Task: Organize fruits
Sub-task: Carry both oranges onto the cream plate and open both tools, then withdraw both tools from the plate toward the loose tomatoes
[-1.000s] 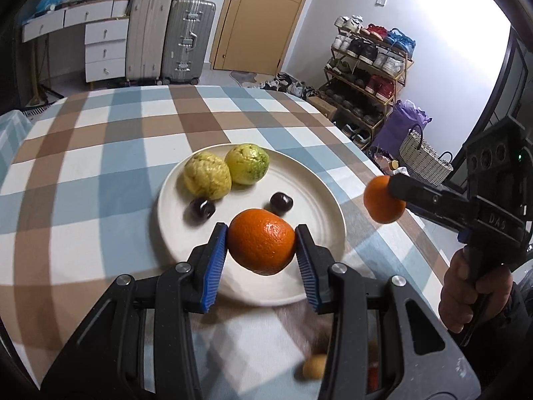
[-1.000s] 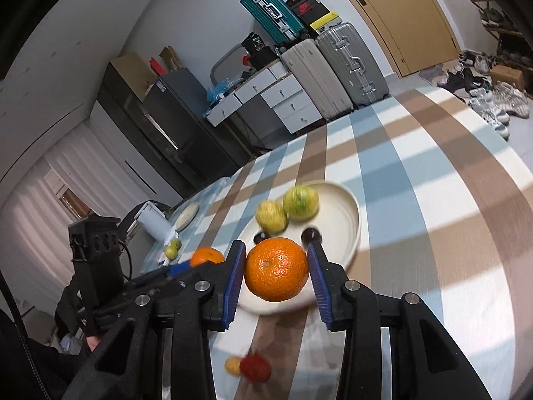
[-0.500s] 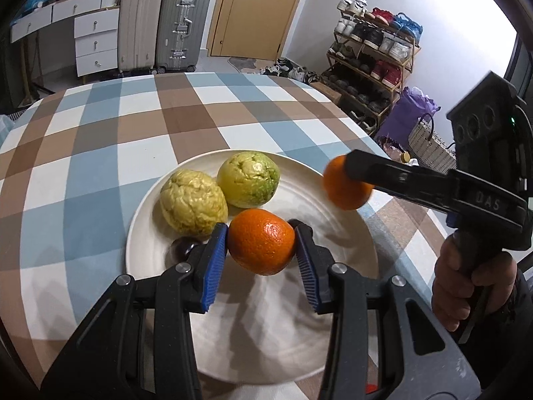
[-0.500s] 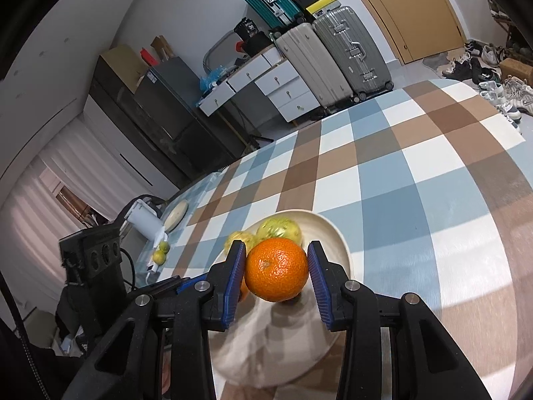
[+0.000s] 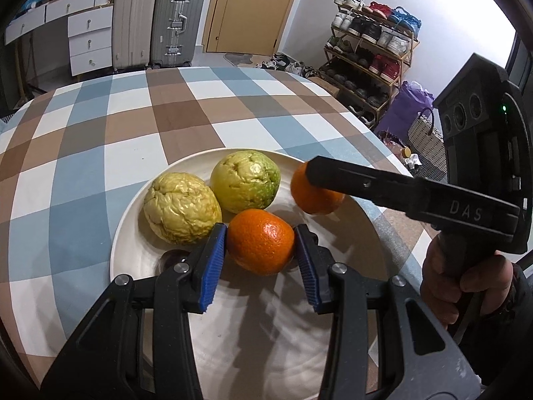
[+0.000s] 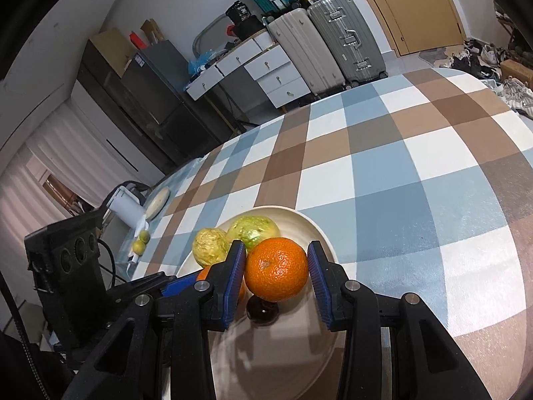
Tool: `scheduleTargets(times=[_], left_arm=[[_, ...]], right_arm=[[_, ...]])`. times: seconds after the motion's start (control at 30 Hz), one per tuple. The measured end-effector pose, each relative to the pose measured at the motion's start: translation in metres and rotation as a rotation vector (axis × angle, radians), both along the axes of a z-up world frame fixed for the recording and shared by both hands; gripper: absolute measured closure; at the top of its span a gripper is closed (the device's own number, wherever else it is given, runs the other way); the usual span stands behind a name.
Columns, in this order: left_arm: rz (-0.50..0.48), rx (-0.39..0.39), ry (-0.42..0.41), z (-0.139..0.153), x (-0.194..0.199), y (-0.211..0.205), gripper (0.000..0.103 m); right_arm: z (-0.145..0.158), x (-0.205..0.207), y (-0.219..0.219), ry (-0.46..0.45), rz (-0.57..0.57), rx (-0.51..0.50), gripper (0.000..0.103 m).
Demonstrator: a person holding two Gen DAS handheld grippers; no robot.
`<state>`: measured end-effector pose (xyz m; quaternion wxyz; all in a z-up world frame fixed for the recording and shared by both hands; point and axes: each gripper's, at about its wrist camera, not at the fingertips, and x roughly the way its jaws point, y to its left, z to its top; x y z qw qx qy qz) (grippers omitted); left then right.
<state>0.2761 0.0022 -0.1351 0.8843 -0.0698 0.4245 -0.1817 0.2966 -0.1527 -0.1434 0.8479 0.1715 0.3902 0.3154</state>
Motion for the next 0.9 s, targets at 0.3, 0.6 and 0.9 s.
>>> scheduleTargets(times=[0.3, 0.6, 0.9], left_arm=[[0.015, 0.009, -0.060, 0.023, -0.016, 0.003, 0.046], [0.069, 0.021, -0.127, 0.059, -0.067, 0.010, 0.030], [0.129, 0.065, -0.190, 0.093, -0.131, 0.011, 0.020]], right_arm=[[0.018, -0.012, -0.011, -0.060, -0.040, 0.055, 0.027], [0.044, -0.061, -0.037, -0.114, -0.108, 0.075, 0.002], [0.066, -0.127, -0.049, -0.170, -0.135, 0.070, 0.000]])
